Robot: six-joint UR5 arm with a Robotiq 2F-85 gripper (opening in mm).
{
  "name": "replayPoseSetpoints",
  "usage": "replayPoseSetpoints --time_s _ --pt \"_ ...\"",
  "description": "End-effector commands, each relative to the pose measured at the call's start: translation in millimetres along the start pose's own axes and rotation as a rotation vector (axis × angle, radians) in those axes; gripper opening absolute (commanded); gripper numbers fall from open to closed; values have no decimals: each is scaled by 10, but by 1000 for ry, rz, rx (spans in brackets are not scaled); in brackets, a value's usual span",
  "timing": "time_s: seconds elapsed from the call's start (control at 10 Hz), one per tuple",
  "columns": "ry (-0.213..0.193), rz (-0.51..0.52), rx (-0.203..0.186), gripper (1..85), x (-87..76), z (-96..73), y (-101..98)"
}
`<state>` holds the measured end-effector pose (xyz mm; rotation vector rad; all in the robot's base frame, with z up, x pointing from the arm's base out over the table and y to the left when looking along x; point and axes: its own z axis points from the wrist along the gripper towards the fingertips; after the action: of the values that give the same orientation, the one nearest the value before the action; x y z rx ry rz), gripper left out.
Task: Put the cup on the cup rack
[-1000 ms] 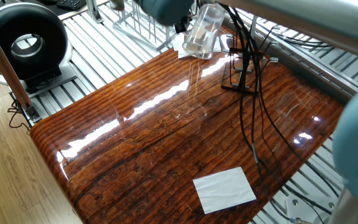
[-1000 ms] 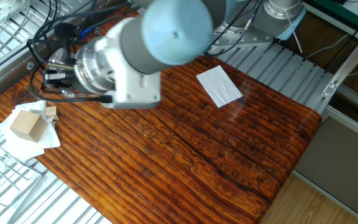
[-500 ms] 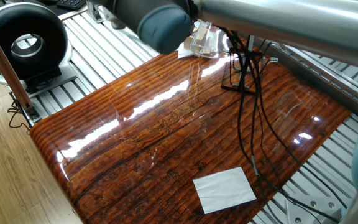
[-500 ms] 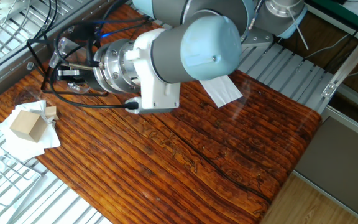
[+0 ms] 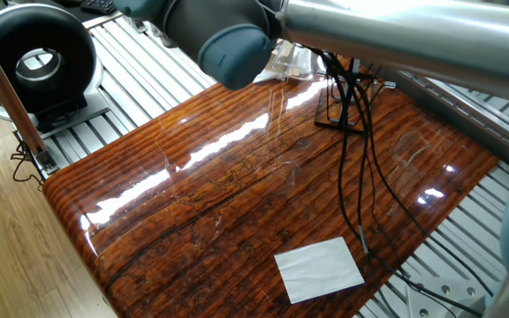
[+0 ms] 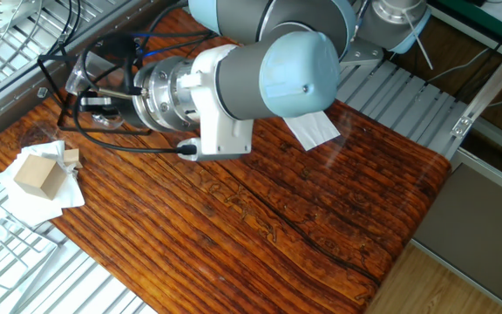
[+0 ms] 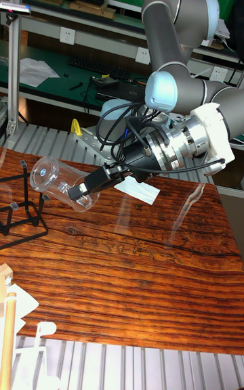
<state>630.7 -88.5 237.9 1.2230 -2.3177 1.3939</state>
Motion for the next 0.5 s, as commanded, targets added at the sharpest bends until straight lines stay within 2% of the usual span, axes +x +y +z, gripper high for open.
replayPoseSetpoints --time_s 0.0,0.3,0.4 --pt "5 2 5 10 9 22 -10" --pt "13 -5 10 10 18 25 -22" --pt "29 -20 43 10 59 21 -109"
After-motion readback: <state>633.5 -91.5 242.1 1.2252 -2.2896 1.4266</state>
